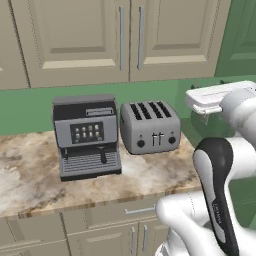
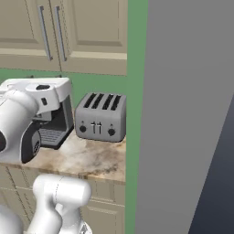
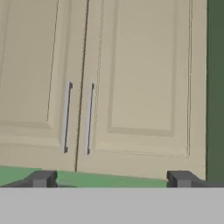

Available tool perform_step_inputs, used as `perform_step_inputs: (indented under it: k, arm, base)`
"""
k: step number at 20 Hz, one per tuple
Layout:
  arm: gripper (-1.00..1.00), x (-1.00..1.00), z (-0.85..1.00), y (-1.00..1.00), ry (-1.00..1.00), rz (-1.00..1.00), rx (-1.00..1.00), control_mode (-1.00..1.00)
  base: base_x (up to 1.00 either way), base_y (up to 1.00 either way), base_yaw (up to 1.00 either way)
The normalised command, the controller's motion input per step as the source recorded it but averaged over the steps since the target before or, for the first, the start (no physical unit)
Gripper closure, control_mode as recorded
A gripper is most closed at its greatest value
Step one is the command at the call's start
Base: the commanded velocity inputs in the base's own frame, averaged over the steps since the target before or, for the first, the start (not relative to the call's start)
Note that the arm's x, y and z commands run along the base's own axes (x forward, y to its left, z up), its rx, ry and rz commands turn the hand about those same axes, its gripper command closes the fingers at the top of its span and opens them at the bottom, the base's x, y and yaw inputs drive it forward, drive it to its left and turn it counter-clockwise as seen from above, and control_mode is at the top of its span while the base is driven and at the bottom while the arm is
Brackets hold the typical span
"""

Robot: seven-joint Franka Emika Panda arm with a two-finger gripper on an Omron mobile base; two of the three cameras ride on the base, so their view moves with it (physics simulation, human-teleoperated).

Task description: Open the cabinet directly in front. Then move the liquor and the cup to the dining counter with the candle on it.

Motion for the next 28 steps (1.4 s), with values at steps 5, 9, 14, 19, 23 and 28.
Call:
perform_step_inputs:
  k: [5, 9, 14, 19, 23, 28]
  arm:
    - [-1.0, 0.02, 0.46, 0.43, -0.19, 0.0, 0.0, -1.0]
    - [-1.0, 0.28, 0.27, 0.62, -0.12, 0.0, 0.0, -1.0]
    - [-1.0, 0.62, 0.03, 0.47, -0.01, 0.0, 0.0, -1.0]
    - [-1.0, 0.84, 0.0, 0.14, 0.07, 0.0, 0.0, -1.0]
    - [-1.0, 1.0, 0.0, 0.08, 0.08, 0.0, 0.0, -1.0]
    - [-1.0, 1.0, 0.0, 0.01, 0.09, 0.0, 0.0, -1.0]
  base:
    - [0.0, 0.0, 0.0]
    - [0.0, 0.0, 0.0]
    - [0.0, 0.0, 0.0]
    - [0.0, 0.0, 0.0]
    - [0.0, 0.0, 0.0]
    - [0.0, 0.0, 0.0]
